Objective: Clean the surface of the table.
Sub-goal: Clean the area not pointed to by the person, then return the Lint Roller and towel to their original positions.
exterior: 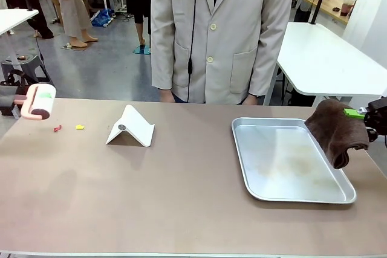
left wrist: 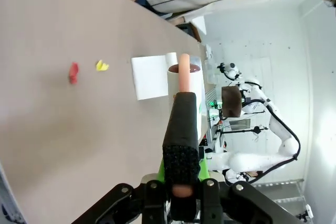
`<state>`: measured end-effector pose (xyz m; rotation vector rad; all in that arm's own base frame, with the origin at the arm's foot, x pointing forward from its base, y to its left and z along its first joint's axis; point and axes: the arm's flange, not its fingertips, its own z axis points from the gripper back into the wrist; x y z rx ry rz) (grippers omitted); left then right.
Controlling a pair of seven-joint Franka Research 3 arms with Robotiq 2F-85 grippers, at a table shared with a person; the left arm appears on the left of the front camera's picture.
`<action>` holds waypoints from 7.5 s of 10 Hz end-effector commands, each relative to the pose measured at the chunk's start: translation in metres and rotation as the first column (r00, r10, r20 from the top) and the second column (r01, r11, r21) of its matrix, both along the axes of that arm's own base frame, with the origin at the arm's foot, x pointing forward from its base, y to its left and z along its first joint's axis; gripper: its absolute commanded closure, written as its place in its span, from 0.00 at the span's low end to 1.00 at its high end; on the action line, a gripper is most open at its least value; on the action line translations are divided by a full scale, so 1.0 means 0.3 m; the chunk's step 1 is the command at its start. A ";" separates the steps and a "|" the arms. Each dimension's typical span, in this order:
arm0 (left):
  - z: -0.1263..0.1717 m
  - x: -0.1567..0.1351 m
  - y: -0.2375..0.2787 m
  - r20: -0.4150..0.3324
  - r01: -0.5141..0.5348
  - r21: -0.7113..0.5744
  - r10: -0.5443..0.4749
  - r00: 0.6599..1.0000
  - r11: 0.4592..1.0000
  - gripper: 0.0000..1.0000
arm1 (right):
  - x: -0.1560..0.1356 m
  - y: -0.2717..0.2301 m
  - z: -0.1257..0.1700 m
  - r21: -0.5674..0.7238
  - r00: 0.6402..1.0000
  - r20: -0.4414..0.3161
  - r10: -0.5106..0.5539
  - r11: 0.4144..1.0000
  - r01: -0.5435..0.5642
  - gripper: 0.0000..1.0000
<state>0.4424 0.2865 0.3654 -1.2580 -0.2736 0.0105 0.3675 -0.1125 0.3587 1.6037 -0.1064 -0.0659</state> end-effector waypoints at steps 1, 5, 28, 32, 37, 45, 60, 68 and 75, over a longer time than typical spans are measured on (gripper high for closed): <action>-0.035 -0.048 0.086 0.003 0.030 0.028 -0.030 1.000 0.999 0.96 | 0.007 0.000 0.014 0.015 1.000 0.015 -0.014 1.000 0.014 1.00; -0.064 -0.067 0.127 -0.019 -0.014 0.037 0.015 1.000 0.999 0.96 | 0.007 0.000 0.014 0.015 1.000 0.015 -0.014 1.000 0.014 1.00; -0.221 0.404 -0.017 -0.357 0.058 0.278 0.047 0.933 0.959 0.96 | 0.007 0.000 0.014 0.015 1.000 0.015 -0.014 1.000 0.014 1.00; -0.213 0.453 -0.139 -0.374 0.127 0.307 -0.003 0.927 0.943 0.96 | 0.007 0.000 0.014 0.015 1.000 0.015 -0.014 1.000 0.014 1.00; -0.250 0.455 -0.320 -0.361 0.216 0.350 -0.082 0.929 0.911 0.96 | 0.007 0.000 0.014 0.015 1.000 0.015 -0.014 1.000 0.014 1.00; -0.079 0.375 -0.304 -0.137 0.158 0.164 -0.136 0.981 0.974 0.96 | 0.007 0.000 0.014 0.015 1.000 0.015 -0.014 1.000 0.014 1.00; -0.026 -0.212 0.031 0.039 0.105 -0.097 -0.102 0.994 0.990 0.96 | 0.007 0.000 0.014 0.015 1.000 0.015 -0.014 1.000 0.014 1.00; -0.026 -0.212 0.031 0.039 0.105 -0.097 -0.102 0.994 0.990 0.96 | 0.007 0.000 0.014 0.015 1.000 0.015 -0.014 1.000 0.014 1.00; -0.001 -0.203 -0.015 0.001 0.156 -0.088 -0.156 0.988 0.984 0.78 | -0.031 0.014 0.031 0.006 0.999 0.021 -0.035 0.999 0.034 0.93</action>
